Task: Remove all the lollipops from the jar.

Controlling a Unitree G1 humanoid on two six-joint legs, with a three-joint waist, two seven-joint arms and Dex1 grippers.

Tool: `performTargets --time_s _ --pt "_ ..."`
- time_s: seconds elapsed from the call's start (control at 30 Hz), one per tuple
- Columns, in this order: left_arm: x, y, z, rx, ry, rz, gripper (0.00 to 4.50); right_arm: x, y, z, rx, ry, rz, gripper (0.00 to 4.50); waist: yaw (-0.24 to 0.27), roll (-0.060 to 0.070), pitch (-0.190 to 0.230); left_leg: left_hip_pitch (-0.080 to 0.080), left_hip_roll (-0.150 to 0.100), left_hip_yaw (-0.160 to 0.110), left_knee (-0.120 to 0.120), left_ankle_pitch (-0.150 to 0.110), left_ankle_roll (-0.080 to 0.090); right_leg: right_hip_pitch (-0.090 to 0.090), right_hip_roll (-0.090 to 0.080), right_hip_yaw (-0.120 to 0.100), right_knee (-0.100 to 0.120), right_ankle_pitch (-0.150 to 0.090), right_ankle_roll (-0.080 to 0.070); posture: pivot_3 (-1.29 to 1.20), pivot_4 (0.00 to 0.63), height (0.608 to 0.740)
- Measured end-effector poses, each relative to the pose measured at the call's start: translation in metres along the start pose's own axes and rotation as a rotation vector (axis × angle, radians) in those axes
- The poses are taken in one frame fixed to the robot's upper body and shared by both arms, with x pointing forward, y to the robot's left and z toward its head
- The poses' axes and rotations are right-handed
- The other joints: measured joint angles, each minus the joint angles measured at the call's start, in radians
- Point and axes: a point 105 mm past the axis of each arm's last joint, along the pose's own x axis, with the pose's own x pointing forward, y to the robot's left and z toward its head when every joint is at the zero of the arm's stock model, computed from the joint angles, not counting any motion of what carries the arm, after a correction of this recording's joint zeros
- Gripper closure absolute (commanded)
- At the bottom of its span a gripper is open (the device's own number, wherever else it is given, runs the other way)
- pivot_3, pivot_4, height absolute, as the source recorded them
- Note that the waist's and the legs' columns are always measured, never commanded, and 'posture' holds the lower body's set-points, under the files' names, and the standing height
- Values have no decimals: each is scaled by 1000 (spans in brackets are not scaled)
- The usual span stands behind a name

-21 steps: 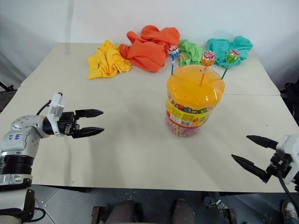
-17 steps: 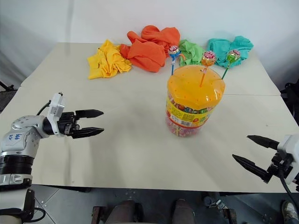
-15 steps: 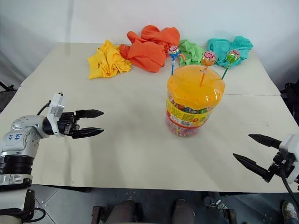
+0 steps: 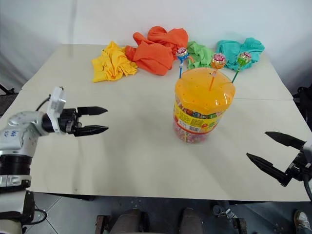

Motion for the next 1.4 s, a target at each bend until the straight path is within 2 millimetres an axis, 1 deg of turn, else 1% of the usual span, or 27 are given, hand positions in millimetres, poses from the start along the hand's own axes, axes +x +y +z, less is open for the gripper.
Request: performTargets --time_s 0.13,0.17,0.23,0.3,0.33,0.43,0.57,0.67,0.77,0.93,1.07,1.17,1.2,1.3,1.33,1.4 --pt "22 5 41 110 -55 -74 0 2 4 26 -17 -57 8 30 0 0 0 0 0 0 0 0 0 0 0 0 0 0 0 0 150 740" --pt "29 6 47 127 -80 -97 0 4 7 30 -13 -68 18 30 -1 0 0 0 0 0 0 0 0 0 0 0 0 0 0 0 150 740" --pt "42 8 55 140 -113 -137 0 7 10 38 1 -98 27 30 -2 -1 1 0 0 0 0 0 0 0 0 0 0 0 0 0 150 740" --pt "64 9 65 150 -149 -197 0 11 13 49 7 -143 32 30 -2 -4 2 0 0 0 0 0 1 0 0 0 0 0 0 0 150 740" --pt "72 9 69 154 -155 -218 0 12 14 53 5 -155 34 30 -3 -4 2 0 0 0 0 0 1 0 0 0 0 0 0 0 150 740" --pt "93 9 76 142 -187 -267 0 14 15 60 27 -181 24 30 -3 -5 3 -1 0 0 0 0 1 0 0 -1 0 0 0 0 150 740" --pt "129 6 85 120 -261 -326 0 11 12 70 55 -237 0 30 -1 -8 5 -1 -1 0 1 0 1 0 0 -1 -1 0 1 0 150 740" --pt "149 2 92 108 -281 -363 0 2 7 68 73 -254 -44 30 1 -10 6 -2 -1 0 0 0 1 -1 0 -2 -2 0 1 0 150 740" --pt "167 0 97 91 -298 -366 0 -9 5 56 125 -252 -93 30 1 -10 6 -3 -1 0 0 0 2 -1 0 -1 -3 1 1 0 150 740" --pt "184 0 98 52 -317 -348 0 -25 9 39 181 -242 -171 30 -1 -10 6 -3 -1 0 0 0 2 -1 0 -1 -3 1 1 0 150 740" --pt "186 2 103 47 -306 -327 0 -32 16 36 183 -245 -213 30 -6 -9 7 -2 -1 1 0 0 2 -1 0 0 -2 1 1 0 150 740" --pt "187 6 104 34 -292 -295 551 -37 20 36 183 -257 -243 0 -4 -8 7 -2 -1 1 0 0 2 -1 0 0 -2 1 1 0 150 740" --pt "187 6 104 30 -290 -298 800 -37 20 37 179 -261 -250 0 -4 -8 7 -2 -1 1 0 -1 3 -1 0 0 -2 1 2 0 150 740" --pt "190 4 100 25 -271 -316 1673 -37 22 41 162 -271 -257 0 -2 -8 7 -2 -1 1 0 -1 3 -1 0 0 -2 1 2 0 150 740" --pt "192 3 100 22 -266 -320 2059 -37 22 42 156 -277 -261 0 -1 -8 7 -2 -1 1 0 -1 3 -1 0 0 -3 1 2 0 150 740" --pt "196 1 99 15 -253 -327 2585 -38 21 43 149 -282 -272 0 -1 -8 7 -2 -1 1 0 -1 3 -1 0 0 -3 1 2 0 150 740"
